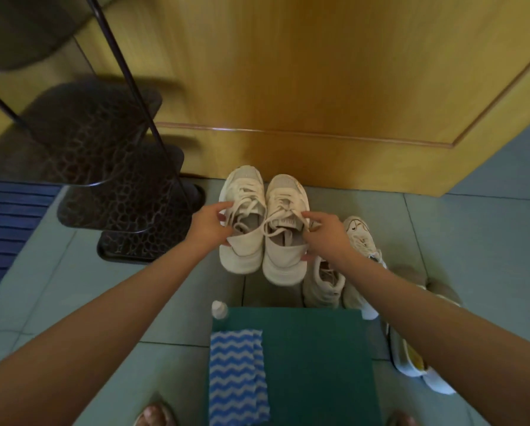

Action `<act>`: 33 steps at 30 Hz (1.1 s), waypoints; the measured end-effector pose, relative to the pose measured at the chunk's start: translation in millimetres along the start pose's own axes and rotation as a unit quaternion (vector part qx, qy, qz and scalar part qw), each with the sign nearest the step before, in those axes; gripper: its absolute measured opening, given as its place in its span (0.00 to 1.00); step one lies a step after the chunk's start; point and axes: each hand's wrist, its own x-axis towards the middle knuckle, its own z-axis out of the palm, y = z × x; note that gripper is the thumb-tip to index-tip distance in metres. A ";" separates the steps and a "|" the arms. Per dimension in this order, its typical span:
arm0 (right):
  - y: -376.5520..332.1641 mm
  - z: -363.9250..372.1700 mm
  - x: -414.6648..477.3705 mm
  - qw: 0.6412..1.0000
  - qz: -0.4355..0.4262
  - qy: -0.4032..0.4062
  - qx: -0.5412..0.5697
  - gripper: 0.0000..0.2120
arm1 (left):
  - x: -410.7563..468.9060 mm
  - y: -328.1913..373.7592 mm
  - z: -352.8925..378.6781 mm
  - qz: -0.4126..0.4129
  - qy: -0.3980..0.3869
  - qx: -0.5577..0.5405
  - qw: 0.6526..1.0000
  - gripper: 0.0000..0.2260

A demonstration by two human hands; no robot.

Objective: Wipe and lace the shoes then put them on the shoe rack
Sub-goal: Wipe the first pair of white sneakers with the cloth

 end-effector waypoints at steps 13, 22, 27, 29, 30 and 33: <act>10.6 -77.6 -130.1 0.999 -0.025 0.018 0.013 0.25 | -133.5 43.8 46.9 0.002 0.024 -0.062 0.998 0.26; 95.4 -82.0 -203.9 0.998 0.037 0.009 0.055 0.22 | -211.0 -8.4 96.9 0.005 0.011 -0.020 1.000 0.26; 133.0 -70.0 -224.4 1.000 0.017 0.005 0.026 0.22 | -237.5 -39.9 110.3 -0.003 0.011 0.013 1.000 0.26; 142.4 -66.4 -227.7 1.000 0.015 0.005 0.016 0.23 | -242.4 -50.4 113.3 -0.006 0.011 0.021 1.000 0.26; 145.9 -65.4 -228.6 1.000 0.014 0.005 0.015 0.22 | -245.4 -53.2 114.0 -0.006 0.008 0.021 1.000 0.25; 153.2 -64.5 -230.9 1.000 0.015 0.009 0.012 0.22 | -250.9 -61.6 115.5 0.003 0.000 0.017 1.000 0.24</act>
